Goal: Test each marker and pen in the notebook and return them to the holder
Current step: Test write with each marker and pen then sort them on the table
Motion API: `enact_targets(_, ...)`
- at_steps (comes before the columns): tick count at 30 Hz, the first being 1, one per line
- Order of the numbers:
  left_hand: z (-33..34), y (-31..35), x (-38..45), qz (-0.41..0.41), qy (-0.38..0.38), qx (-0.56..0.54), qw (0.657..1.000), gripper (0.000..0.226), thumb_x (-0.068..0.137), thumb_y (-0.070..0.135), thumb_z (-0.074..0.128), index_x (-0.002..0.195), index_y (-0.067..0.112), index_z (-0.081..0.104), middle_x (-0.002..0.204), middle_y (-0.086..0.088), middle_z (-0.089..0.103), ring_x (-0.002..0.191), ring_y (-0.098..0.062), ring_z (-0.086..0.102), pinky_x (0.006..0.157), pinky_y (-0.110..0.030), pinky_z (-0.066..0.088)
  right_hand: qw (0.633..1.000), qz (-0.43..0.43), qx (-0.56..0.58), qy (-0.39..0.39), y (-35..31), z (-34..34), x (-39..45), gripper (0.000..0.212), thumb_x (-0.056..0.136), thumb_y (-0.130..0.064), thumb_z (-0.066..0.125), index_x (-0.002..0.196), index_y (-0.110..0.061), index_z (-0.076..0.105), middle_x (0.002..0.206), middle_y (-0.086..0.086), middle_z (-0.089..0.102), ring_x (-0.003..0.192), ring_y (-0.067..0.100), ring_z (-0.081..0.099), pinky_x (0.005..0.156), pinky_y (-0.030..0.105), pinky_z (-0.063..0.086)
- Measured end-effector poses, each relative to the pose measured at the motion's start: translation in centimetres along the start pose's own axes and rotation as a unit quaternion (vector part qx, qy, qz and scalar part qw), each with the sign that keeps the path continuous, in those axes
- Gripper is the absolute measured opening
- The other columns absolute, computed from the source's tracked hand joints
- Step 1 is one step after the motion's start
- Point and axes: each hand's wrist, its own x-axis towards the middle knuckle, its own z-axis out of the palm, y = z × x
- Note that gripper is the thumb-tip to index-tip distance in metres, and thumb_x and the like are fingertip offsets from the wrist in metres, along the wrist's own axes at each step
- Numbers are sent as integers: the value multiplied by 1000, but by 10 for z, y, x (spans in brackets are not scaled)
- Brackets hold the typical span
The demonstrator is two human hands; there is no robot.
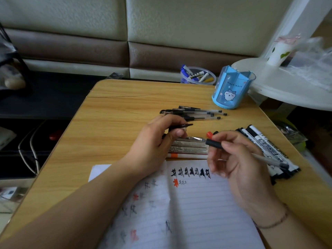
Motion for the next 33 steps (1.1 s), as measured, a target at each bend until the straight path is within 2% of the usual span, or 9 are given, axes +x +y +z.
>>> enact_targets(3, 0, 0, -1, 23, 5, 31, 999, 18, 97, 37, 49, 110, 32, 62, 97, 10, 62, 96, -10, 59, 82, -27, 48, 1000, 7, -2, 6, -1, 1, -1, 15, 76, -12, 50, 74, -19, 63, 63, 13, 61, 48, 25, 51, 42, 26, 27)
enact_targets(7, 1, 2, 0, 47, 4, 49, 998, 26, 96, 36, 49, 110, 21, 66, 98, 21, 57, 94, -10, 57, 81, -24, 44, 1000, 9, -13, 4, -2, 3, -1, 12, 76, -12, 52, 73, -19, 62, 65, 14, 63, 47, 25, 52, 43, 27, 26)
enact_targets(10, 0, 2, 0, 64, -3, 49, 997, 21, 97, 36, 48, 109, 27, 62, 97, 32, 55, 94, -6, 56, 82, -20, 42, 1000, 10, -10, 5, -3, 3, -1, 12, 77, -13, 54, 74, -18, 63, 66, 14, 64, 47, 23, 53, 42, 26, 26)
enact_targets(15, 1, 2, 0, 73, -10, 46, 996, 17, 97, 34, 49, 109, 29, 60, 95, 32, 55, 92, -5, 56, 81, -19, 42, 1000, 11, -6, 15, -3, 2, -1, 8, 78, -13, 56, 78, -13, 63, 68, 14, 66, 46, 23, 54, 41, 26, 27)
enact_targets(19, 1, 6, 0, 108, -31, 54, 992, 23, 97, 24, 51, 108, 12, 67, 97, 21, 58, 91, -12, 58, 81, -26, 45, 999, 26, -24, -12, -5, 6, -2, 4, 77, -19, 74, 79, -20, 72, 77, 16, 72, 46, 20, 57, 39, 23, 30)
enact_targets(23, 1, 10, 0, 107, -38, 37, 993, 25, 98, 19, 48, 109, 5, 67, 96, 2, 68, 87, -13, 64, 77, -22, 49, 999, 31, -8, -16, -5, 9, -3, 14, 71, -28, 69, 82, -21, 74, 83, 18, 74, 45, 20, 59, 38, 23, 30)
enact_targets(29, 2, 15, 3, 115, -38, 38, 992, 27, 99, 18, 47, 109, 4, 67, 97, 2, 70, 89, -7, 65, 80, -13, 46, 999, 26, -9, -23, -4, 7, -2, 14, 74, -28, 68, 85, -22, 74, 86, 19, 74, 46, 22, 61, 39, 24, 30)
enact_targets(33, 2, 17, 4, 125, -40, 33, 991, 27, 99, 16, 46, 109, 3, 67, 97, 6, 67, 88, -6, 63, 80, -13, 44, 1000, 21, -11, -17, -4, 7, -3, 13, 75, -28, 67, 85, -23, 74, 87, 18, 74, 47, 23, 62, 40, 25, 30)
